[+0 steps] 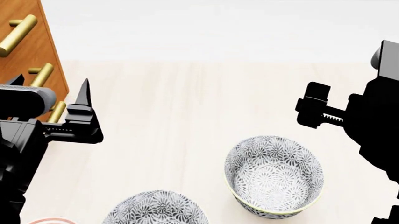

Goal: Stack the bowl at the front on the bowl in the middle.

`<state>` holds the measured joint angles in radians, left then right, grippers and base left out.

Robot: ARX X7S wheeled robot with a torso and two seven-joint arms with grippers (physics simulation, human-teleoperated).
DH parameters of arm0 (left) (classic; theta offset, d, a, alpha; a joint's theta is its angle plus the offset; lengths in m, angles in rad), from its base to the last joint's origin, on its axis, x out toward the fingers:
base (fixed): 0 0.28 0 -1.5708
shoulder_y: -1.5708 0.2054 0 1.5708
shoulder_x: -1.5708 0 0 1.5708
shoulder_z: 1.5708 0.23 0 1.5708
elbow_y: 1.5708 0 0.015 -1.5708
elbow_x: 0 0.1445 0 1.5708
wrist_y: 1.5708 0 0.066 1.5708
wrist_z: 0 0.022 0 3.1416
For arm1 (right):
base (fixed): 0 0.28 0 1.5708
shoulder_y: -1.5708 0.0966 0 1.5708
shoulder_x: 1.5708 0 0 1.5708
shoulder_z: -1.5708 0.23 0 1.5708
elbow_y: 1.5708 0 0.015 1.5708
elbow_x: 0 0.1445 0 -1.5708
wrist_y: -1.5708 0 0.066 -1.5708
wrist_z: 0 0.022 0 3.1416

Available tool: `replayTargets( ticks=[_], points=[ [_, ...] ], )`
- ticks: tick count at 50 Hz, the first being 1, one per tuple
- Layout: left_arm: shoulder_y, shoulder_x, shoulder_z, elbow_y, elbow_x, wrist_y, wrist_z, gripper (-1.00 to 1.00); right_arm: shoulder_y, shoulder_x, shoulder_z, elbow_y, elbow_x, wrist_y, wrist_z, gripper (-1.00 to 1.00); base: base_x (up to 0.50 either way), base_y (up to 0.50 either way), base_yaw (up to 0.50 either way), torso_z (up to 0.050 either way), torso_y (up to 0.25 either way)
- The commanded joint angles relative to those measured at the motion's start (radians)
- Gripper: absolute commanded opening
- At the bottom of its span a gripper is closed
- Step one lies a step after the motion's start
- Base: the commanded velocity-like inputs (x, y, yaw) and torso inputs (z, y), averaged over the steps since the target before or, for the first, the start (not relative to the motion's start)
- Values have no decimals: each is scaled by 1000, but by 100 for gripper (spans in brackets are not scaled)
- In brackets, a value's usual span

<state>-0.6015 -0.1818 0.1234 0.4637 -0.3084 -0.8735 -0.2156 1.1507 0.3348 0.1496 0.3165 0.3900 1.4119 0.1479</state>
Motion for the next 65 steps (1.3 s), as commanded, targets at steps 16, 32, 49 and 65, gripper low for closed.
replayTargets(
  ticks=[16, 32, 49, 65],
  points=[
    [1, -12, 15, -7, -17, -4, -7, 100, -1, 29, -80, 340, -36, -165, -89, 100, 0, 0, 0, 0, 0],
    [0, -19, 22, -9, -28, -3, -14, 100, -21, 13, -121, 457, -45, -226, -136, 100, 0, 0, 0, 0, 0],
    [1, -27, 29, -9, -36, -1, -20, 100, -14, 0, -174, 585, -66, -297, -190, 100, 0, 0, 0, 0, 0],
    [4, -33, 40, -19, -41, 10, -25, 100, -8, -12, -215, 674, -83, -339, -233, 100, 0, 0, 0, 0, 0]
  ],
)
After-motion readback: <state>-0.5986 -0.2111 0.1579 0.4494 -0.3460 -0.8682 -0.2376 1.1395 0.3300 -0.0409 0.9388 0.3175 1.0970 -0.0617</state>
